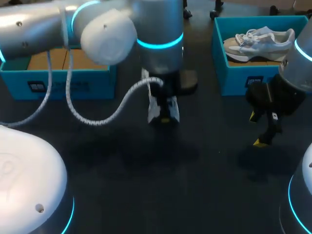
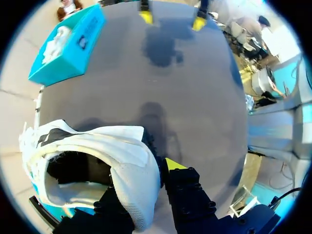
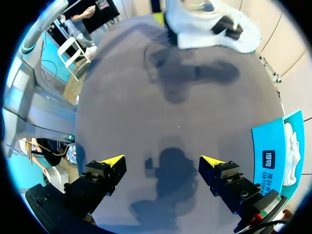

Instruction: Take the shoe out of the shoebox, open the shoe tongue, remove and reinsert the insole, then place the shoe into the shoebox

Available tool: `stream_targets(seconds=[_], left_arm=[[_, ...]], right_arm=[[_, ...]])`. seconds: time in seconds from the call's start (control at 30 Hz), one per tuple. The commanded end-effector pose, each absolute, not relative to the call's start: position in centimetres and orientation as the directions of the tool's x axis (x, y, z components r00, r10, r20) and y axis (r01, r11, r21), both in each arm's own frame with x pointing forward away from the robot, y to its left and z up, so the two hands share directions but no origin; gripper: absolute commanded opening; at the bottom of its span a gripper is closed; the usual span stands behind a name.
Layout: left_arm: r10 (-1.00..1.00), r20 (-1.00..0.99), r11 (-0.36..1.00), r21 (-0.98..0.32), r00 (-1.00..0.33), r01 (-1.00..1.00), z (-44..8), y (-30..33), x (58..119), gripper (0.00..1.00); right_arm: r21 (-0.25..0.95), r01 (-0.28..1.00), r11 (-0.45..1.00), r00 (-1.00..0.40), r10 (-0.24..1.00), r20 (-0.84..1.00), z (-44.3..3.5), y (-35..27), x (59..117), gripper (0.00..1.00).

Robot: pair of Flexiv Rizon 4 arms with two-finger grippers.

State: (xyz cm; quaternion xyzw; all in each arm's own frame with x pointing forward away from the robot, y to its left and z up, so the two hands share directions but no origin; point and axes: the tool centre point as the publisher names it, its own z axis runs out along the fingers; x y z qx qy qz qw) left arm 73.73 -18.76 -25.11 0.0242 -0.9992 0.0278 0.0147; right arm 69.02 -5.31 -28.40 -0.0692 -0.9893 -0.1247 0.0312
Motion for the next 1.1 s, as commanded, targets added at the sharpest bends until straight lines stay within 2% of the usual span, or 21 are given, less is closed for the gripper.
stream_targets(seconds=[0.03,0.5,0.67,0.9,1.1], left_arm=[[-0.046,0.023,0.998,-0.034,-0.999,-0.046,-22.2,-19.0,73.4,0.0],[-0.029,0.024,0.998,-0.063,-0.999,-0.031,-21.3,-18.2,73.8,0.0],[-0.004,0.027,0.994,-0.106,-1.0,-0.006,-18.2,-15.3,77.0,0.0],[0.001,-0.002,0.996,-0.093,-1.0,0.001,-13.8,-11.0,81.6,0.0],[-0.038,-0.006,0.997,-0.071,-0.999,-0.037,-12.6,-7.5,85.6,0.0]], right_arm=[[0.242,0.144,0.96,-0.989,0.128,0.079,-28.5,-5.3,69.0,1.0],[0.242,0.144,0.96,-0.989,0.128,0.079,-28.5,-5.3,69.0,1.0],[0.242,0.144,0.96,-0.989,0.128,0.079,-28.5,-5.3,69.0,1.0],[0.242,0.144,0.96,-0.989,0.128,0.079,-28.5,-5.3,69.0,1.0],[0.242,0.144,0.96,-0.989,0.128,0.079,-28.5,-5.3,69.0,1.0]])
